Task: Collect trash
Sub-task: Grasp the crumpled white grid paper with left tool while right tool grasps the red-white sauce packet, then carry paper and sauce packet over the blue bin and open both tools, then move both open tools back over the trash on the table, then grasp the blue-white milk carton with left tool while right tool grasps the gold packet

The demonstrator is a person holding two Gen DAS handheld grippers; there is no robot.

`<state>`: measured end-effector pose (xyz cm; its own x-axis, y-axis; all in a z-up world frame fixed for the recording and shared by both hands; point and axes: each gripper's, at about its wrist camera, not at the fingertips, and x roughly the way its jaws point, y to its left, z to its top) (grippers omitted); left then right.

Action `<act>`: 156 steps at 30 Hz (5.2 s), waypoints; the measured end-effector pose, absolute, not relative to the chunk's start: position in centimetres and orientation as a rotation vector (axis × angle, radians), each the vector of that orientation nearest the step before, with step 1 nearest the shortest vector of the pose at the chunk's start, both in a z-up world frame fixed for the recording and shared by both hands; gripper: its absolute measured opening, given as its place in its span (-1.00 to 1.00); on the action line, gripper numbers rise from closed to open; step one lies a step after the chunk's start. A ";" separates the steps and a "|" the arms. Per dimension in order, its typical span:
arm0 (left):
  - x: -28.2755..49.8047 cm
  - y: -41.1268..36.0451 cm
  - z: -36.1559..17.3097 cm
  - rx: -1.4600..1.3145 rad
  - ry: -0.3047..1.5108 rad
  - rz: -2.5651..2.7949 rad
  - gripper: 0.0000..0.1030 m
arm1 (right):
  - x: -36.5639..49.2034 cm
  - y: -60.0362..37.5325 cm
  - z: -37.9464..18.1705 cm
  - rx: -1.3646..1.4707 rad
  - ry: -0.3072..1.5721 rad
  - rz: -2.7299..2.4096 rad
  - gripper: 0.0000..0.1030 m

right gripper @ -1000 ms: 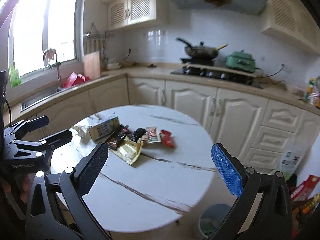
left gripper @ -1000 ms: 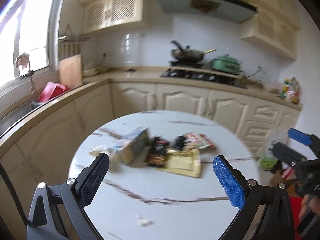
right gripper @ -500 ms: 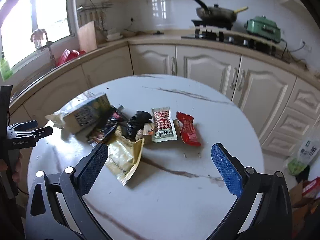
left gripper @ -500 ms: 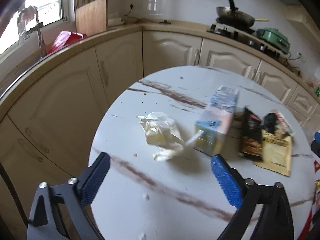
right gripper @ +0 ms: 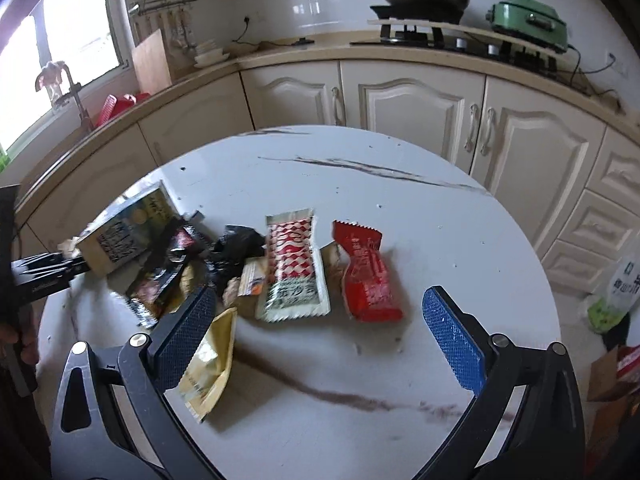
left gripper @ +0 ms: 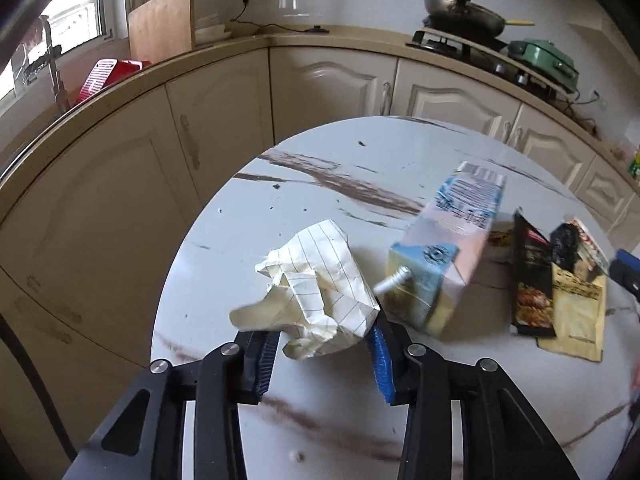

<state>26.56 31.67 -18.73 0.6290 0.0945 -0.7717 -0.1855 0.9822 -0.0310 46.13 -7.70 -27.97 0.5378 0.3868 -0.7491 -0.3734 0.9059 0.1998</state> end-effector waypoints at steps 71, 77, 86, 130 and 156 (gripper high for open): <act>37.8 -23.5 -21.4 0.159 1.041 -0.531 -0.29 | 33.9 -48.1 -37.8 0.444 0.943 0.266 -0.37; 44.8 -26.5 -25.3 0.179 1.100 -0.533 -0.28 | 34.8 -50.7 -43.1 0.484 1.024 0.185 -0.01; 48.6 -31.6 -29.8 0.196 1.139 -0.523 -0.10 | 32.3 -53.6 -43.3 0.506 1.003 0.096 0.19; 12.9 6.9 -9.2 0.060 0.645 0.011 0.97 | 29.4 -21.7 -16.5 0.125 0.696 0.440 1.00; 20.1 22.7 -13.8 -0.003 0.848 0.142 0.97 | 42.9 -3.2 -29.2 0.049 1.023 0.619 -0.31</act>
<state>20.13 22.71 -13.84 0.6528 0.1236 -0.7474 -0.1262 0.9906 0.0536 42.87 -3.20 -29.24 0.3662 0.5035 -0.7826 -0.4590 0.8293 0.3188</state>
